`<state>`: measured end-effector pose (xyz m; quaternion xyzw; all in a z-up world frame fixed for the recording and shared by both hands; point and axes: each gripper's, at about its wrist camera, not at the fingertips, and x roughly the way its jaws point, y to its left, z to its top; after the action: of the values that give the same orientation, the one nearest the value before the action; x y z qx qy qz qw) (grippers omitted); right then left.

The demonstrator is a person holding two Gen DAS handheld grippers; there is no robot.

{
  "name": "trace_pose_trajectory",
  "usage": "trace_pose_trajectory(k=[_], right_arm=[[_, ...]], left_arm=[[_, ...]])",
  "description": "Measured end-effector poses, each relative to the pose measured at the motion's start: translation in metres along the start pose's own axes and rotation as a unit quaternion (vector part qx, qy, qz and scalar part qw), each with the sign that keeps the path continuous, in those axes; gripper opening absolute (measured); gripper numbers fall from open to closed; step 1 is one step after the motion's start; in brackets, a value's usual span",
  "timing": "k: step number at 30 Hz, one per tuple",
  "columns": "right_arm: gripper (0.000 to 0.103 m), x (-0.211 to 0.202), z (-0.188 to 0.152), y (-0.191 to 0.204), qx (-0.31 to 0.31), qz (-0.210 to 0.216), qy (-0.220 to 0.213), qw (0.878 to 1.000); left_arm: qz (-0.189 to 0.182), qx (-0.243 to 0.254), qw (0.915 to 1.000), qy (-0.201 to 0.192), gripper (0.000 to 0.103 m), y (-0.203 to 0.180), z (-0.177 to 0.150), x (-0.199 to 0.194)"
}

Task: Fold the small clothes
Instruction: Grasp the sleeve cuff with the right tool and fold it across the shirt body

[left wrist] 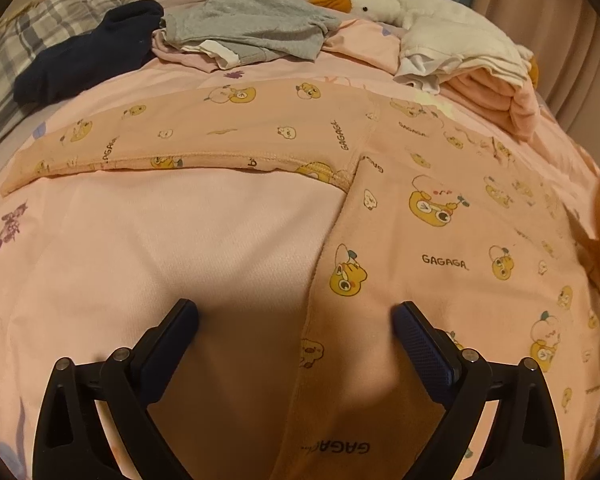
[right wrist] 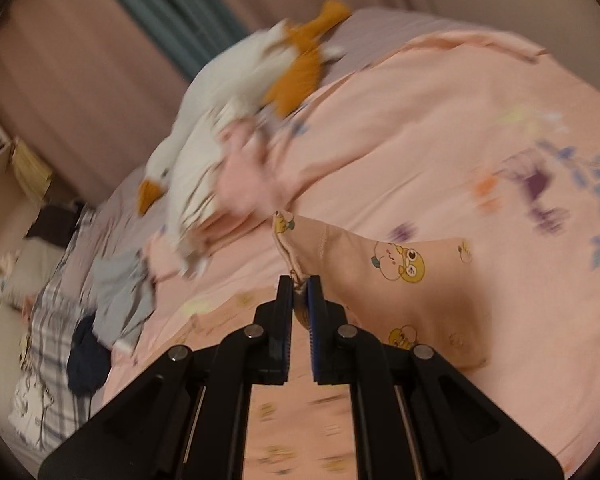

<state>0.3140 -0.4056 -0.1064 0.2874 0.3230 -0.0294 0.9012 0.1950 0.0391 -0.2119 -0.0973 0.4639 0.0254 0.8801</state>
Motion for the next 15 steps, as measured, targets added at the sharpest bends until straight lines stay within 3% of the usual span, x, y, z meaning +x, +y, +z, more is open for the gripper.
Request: trace_pose_trajectory(k=[9, 15], right_arm=[[0.008, 0.090, -0.072, 0.147, -0.126, 0.056, 0.082, 0.987], [0.012, 0.160, -0.132, 0.189, -0.156, 0.008, 0.156, 0.975]], left_arm=[[-0.013, 0.019, 0.9997, 0.004, 0.097, 0.000, -0.001, -0.001], [-0.015, 0.025, 0.9995, 0.008, 0.098, -0.001, 0.001, 0.001]])
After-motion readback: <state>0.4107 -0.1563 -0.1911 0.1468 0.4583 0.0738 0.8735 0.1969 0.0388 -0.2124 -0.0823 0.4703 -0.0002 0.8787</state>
